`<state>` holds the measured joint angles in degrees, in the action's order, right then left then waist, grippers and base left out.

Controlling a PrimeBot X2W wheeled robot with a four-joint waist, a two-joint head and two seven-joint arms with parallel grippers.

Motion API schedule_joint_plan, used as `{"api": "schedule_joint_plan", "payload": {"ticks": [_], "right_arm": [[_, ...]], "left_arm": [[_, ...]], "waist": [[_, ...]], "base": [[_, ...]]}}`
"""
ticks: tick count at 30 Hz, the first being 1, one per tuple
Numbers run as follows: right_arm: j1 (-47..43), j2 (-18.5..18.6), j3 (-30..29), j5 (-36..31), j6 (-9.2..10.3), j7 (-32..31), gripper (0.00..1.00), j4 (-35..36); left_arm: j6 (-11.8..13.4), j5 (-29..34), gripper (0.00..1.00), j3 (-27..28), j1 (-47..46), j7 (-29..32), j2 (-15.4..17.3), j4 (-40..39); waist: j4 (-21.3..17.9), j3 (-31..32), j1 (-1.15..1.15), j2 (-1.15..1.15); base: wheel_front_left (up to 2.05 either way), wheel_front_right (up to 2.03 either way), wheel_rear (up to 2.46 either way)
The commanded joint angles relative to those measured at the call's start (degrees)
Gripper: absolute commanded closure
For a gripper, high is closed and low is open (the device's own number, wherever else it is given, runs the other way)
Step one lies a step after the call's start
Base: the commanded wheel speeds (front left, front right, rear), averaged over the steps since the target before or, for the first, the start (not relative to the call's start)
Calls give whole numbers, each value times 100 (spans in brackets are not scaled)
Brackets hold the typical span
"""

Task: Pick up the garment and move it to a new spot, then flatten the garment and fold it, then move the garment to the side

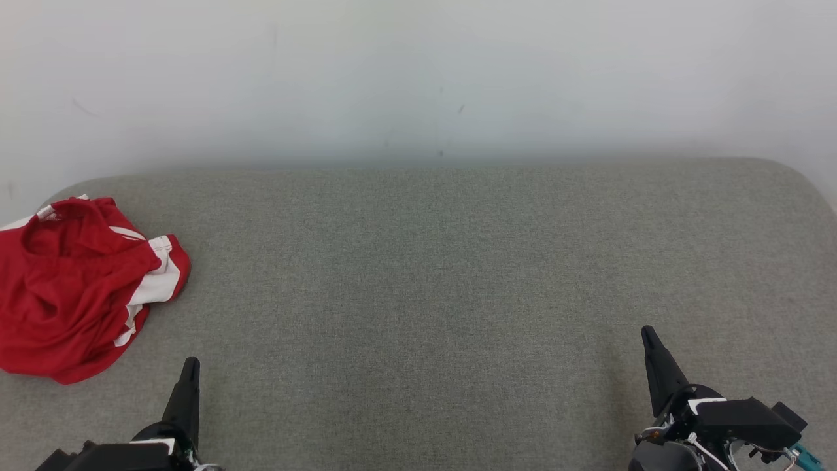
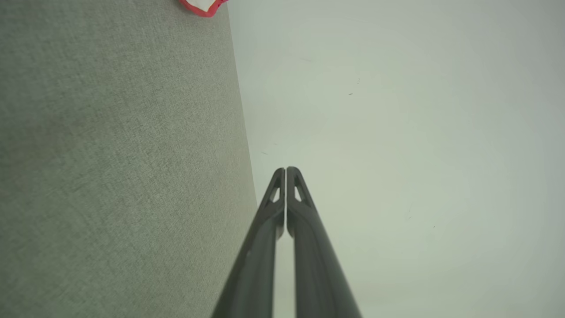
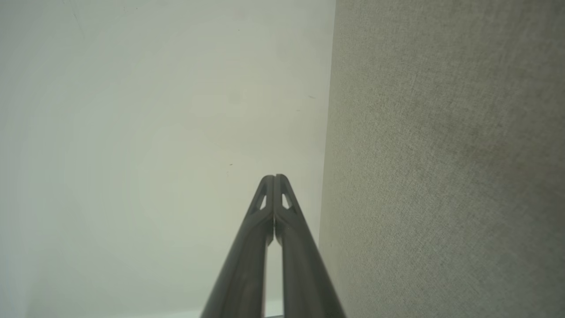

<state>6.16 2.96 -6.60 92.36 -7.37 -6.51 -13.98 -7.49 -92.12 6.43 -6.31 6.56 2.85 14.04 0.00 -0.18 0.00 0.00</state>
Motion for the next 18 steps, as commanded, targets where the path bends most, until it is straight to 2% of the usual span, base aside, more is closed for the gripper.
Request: {"api": "schedule_joint_plan", "payload": {"ticks": [1,8,9,18], "right_arm": [[-5,-19,7,-16,-24,4,100,2],[-5,-19,7,-16,-24,4,100,2],[-1,0,1,1,1,4,0,-8],[-119,-10,119,0,22,140,0,-110]], "left_arm": [[0,-28,100,11,27,-15,2,0],[0,-28,100,10,27,-15,2,-1],[0,3,0,-1,2,-4,-1,6],[0,78,0,-84,144,-141,-31,137]], "waist": [[0,0,0,0],[0,0,0,0],[0,0,0,0],[-2,-1,0,0]], "base": [[0,0,0],[0,0,0],[0,0,0],[0,0,0]]}}
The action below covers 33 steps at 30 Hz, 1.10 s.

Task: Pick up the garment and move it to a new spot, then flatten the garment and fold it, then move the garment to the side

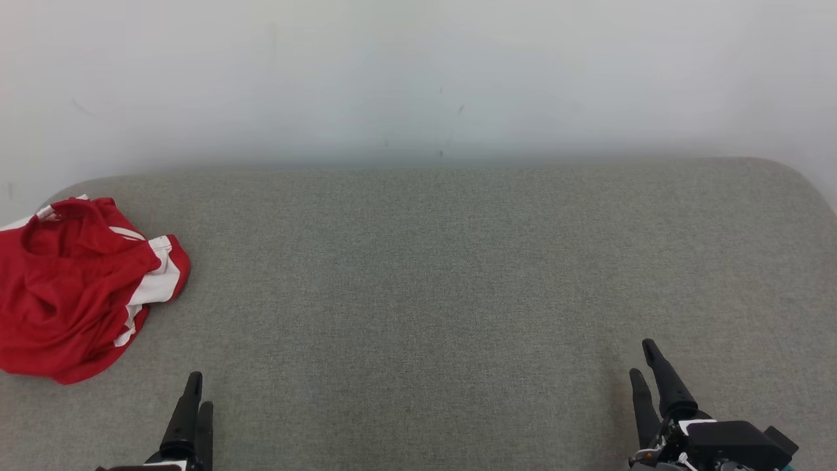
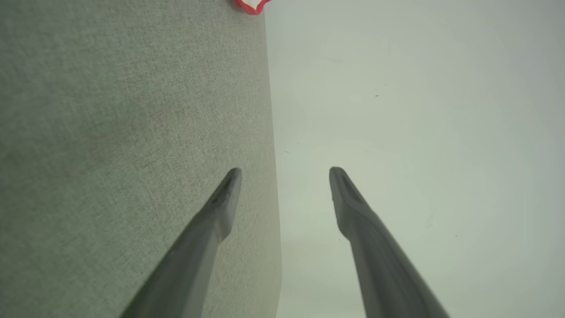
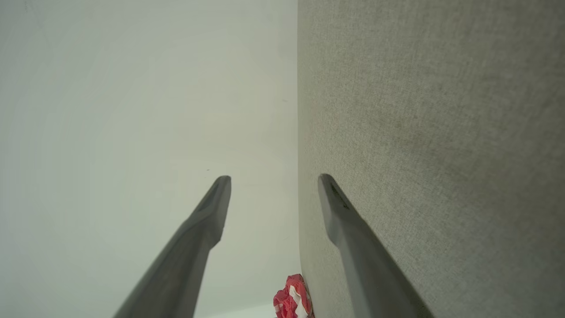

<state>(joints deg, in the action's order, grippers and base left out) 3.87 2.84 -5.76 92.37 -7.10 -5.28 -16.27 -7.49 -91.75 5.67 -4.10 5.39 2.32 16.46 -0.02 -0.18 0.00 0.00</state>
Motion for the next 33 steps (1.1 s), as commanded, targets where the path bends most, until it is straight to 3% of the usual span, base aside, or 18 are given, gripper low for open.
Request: {"api": "schedule_joint_plan", "payload": {"ticks": [1,16,33], "right_arm": [[109,2,55,-5,-5,46,0,136],[104,3,281,-754,-13,447,0,224],[100,4,432,-2462,-23,851,0,284]], "left_arm": [[0,63,0,-17,-69,-53,22,-116],[14,931,0,-89,10,-454,32,-176],[280,2360,0,-211,133,-858,42,-409]], "waist": [[-1,0,0,0],[-7,6,0,0],[-10,7,0,0]], "base": [[0,0,0],[0,0,0],[0,0,0]]}}
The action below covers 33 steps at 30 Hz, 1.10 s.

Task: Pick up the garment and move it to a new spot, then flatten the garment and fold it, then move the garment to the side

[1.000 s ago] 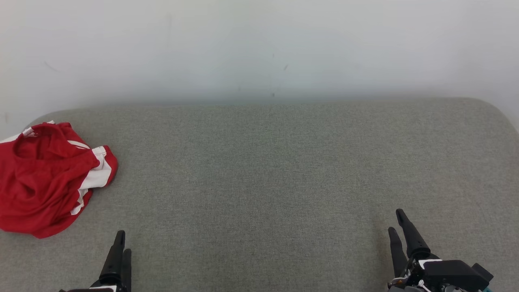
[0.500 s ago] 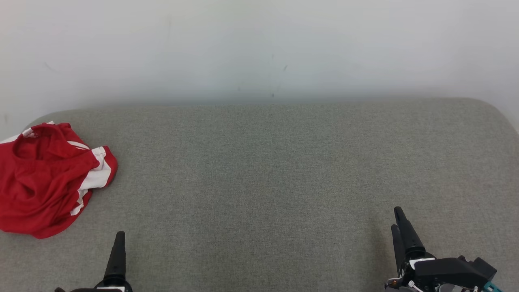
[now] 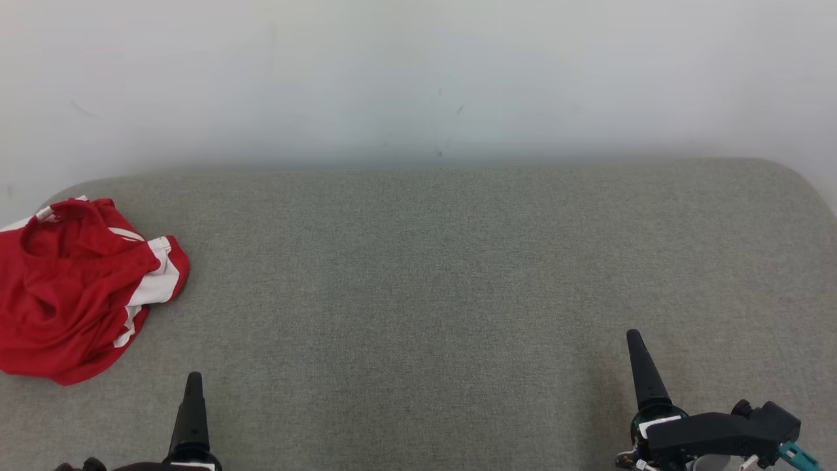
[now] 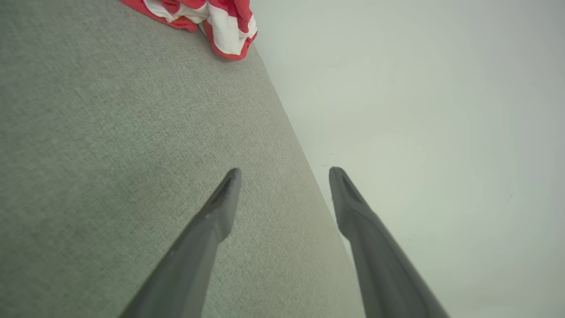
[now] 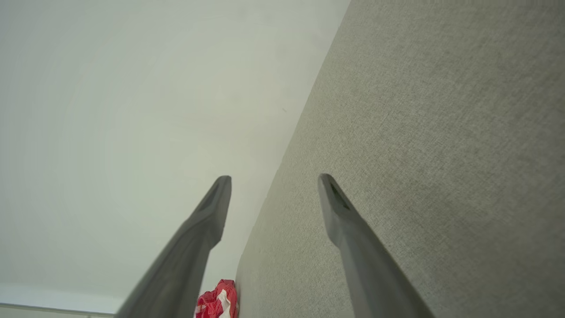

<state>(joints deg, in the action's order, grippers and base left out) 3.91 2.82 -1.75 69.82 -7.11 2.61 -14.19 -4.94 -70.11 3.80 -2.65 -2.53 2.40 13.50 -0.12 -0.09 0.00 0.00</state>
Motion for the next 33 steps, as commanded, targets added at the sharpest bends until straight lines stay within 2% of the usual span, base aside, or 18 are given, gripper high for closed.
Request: {"api": "schedule_joint_plan", "payload": {"ticks": [1,5,19,33], "right_arm": [[99,6,37,-314,-22,78,0,77],[104,7,16,-756,-24,160,0,74],[107,7,75,-1691,-31,393,0,82],[-28,7,-73,-2550,-37,618,0,156]], "left_arm": [[35,299,0,-38,-3,-83,35,-128],[101,695,0,-103,28,-164,37,-174],[320,1812,0,-303,95,-399,41,-305],[384,3057,0,-553,79,-622,45,-326]], "waist": [[-1,-3,0,0],[-3,-7,0,0],[9,-23,0,0],[178,-29,0,0]], "base": [[0,0,0],[0,0,0],[0,0,0],[0,0,0]]}}
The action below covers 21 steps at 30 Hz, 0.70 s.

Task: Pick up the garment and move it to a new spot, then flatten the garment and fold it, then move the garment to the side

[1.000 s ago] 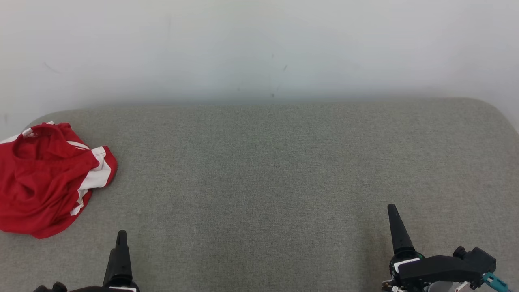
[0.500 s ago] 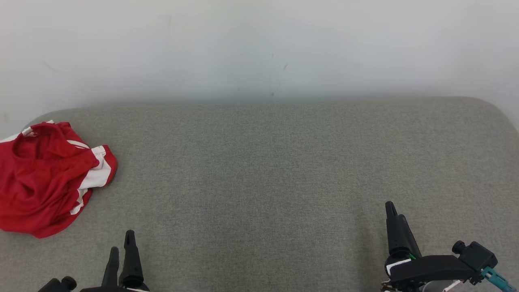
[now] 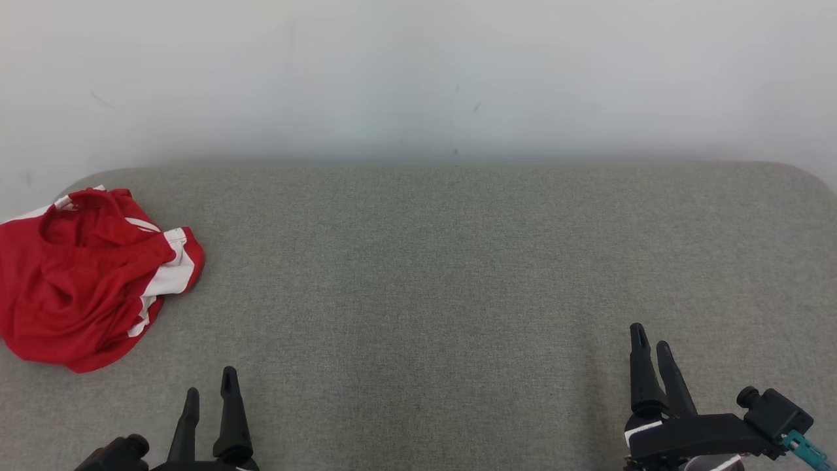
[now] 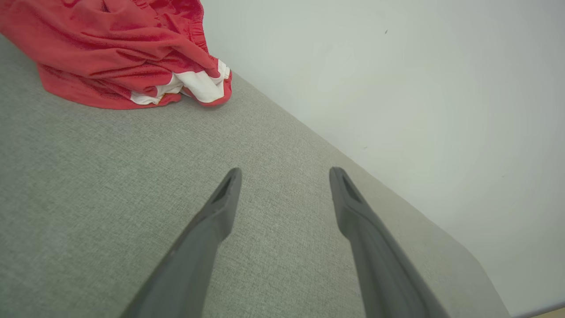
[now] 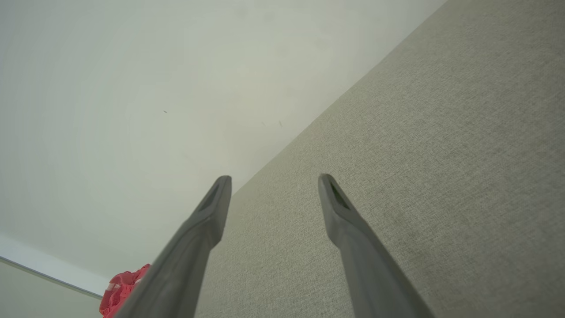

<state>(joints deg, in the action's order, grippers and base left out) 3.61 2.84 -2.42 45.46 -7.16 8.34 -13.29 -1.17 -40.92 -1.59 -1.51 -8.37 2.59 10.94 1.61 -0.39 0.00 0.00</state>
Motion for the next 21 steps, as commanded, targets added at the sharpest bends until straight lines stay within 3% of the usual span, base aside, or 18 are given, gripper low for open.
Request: {"api": "schedule_joint_plan", "payload": {"ticks": [1,21], "right_arm": [[0,5,-3,-209,-33,55,0,66],[47,5,60,-1471,-40,316,0,-43]], "left_arm": [[12,243,0,-36,-29,-53,27,-64],[158,1731,0,-284,16,-314,32,-103]], "waist": [[11,0,0,0],[29,-43,0,0]], "base": [[0,0,0],[0,0,0]]}}
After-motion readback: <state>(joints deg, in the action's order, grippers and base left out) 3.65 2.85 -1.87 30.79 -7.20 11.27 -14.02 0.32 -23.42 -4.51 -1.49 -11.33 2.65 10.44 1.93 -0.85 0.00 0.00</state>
